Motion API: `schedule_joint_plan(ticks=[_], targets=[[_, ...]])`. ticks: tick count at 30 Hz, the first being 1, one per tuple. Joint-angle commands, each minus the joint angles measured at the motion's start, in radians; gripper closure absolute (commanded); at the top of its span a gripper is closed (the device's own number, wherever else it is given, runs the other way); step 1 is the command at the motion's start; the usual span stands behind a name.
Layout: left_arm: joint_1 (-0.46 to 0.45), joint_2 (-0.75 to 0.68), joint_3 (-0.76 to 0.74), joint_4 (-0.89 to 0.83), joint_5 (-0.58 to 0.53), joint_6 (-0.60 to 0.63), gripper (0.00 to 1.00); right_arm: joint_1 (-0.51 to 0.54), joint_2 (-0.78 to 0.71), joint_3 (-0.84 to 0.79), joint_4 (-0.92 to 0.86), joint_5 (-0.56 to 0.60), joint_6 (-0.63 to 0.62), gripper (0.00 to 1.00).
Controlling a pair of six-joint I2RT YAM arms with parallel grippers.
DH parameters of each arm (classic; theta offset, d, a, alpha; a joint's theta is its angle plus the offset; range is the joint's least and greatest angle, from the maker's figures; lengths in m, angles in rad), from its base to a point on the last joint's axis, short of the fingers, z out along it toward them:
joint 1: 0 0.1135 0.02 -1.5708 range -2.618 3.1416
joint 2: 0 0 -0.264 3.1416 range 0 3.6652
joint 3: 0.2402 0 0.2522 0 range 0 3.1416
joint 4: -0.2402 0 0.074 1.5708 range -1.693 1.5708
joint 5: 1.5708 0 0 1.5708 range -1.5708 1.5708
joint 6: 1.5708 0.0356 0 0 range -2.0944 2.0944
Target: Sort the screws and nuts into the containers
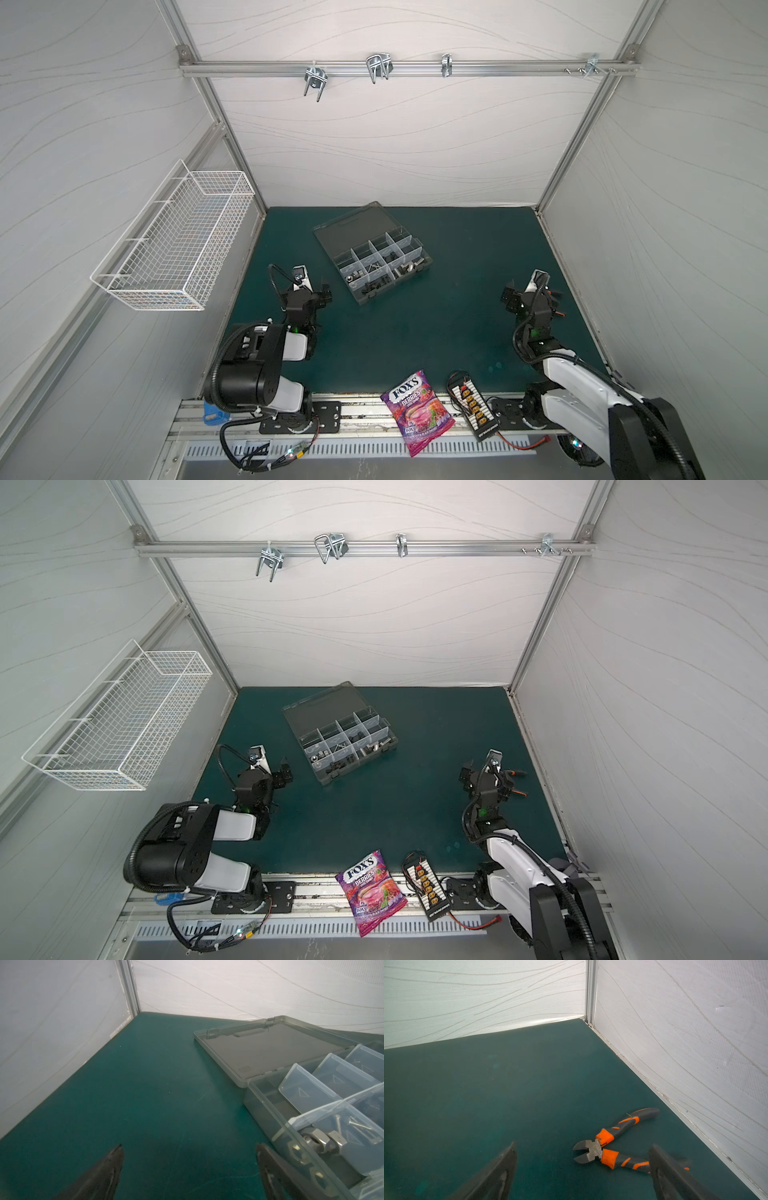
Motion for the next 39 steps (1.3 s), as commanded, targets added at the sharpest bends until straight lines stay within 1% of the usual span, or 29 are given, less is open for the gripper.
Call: schedule_joint_plan(ticks=[1,6,9,10,11,13,16,21,24,27,31,37,39], targets=[[0.015,0.058,0.022,0.177,0.078,0.000,0.01,-0.011,0.015,0.003,0.056,-0.016,-0.023,0.01],[0.057,0.035,0.093,0.007,0.127,-0.039,0.00,-0.031,0.048,-0.004,0.110,-0.057,-0.032,0.01],[0.067,0.033,0.200,-0.207,0.129,-0.049,0.00,-0.045,0.095,-0.011,0.161,-0.067,-0.035,0.01],[0.067,0.030,0.214,-0.240,0.132,-0.047,0.00,-0.050,0.114,-0.014,0.185,-0.069,-0.039,0.01],[0.067,0.028,0.206,-0.229,0.138,-0.047,0.00,-0.050,0.125,-0.014,0.203,-0.072,-0.043,0.01],[0.067,0.042,0.197,-0.184,0.135,-0.046,0.00,-0.058,0.145,-0.021,0.249,-0.123,-0.087,0.01],[0.067,0.035,0.200,-0.206,0.135,-0.047,0.00,-0.070,0.191,-0.026,0.333,-0.176,-0.125,0.01],[0.067,0.037,0.198,-0.200,0.135,-0.047,0.00,-0.085,0.293,-0.019,0.456,-0.251,-0.143,0.01],[0.067,0.037,0.197,-0.200,0.135,-0.048,0.00,-0.086,0.314,0.016,0.420,-0.326,-0.149,0.01],[0.067,0.037,0.198,-0.200,0.135,-0.047,0.00,-0.085,0.352,0.024,0.450,-0.349,-0.143,0.01],[0.066,0.037,0.197,-0.200,0.135,-0.047,0.00,-0.085,0.465,0.031,0.554,-0.394,-0.143,0.01],[0.067,0.035,0.198,-0.200,0.135,-0.048,0.00,-0.085,0.614,0.046,0.679,-0.402,-0.157,0.01],[0.066,0.036,0.199,-0.200,0.134,-0.047,0.00,-0.086,0.593,0.065,0.614,-0.413,-0.155,0.01]])
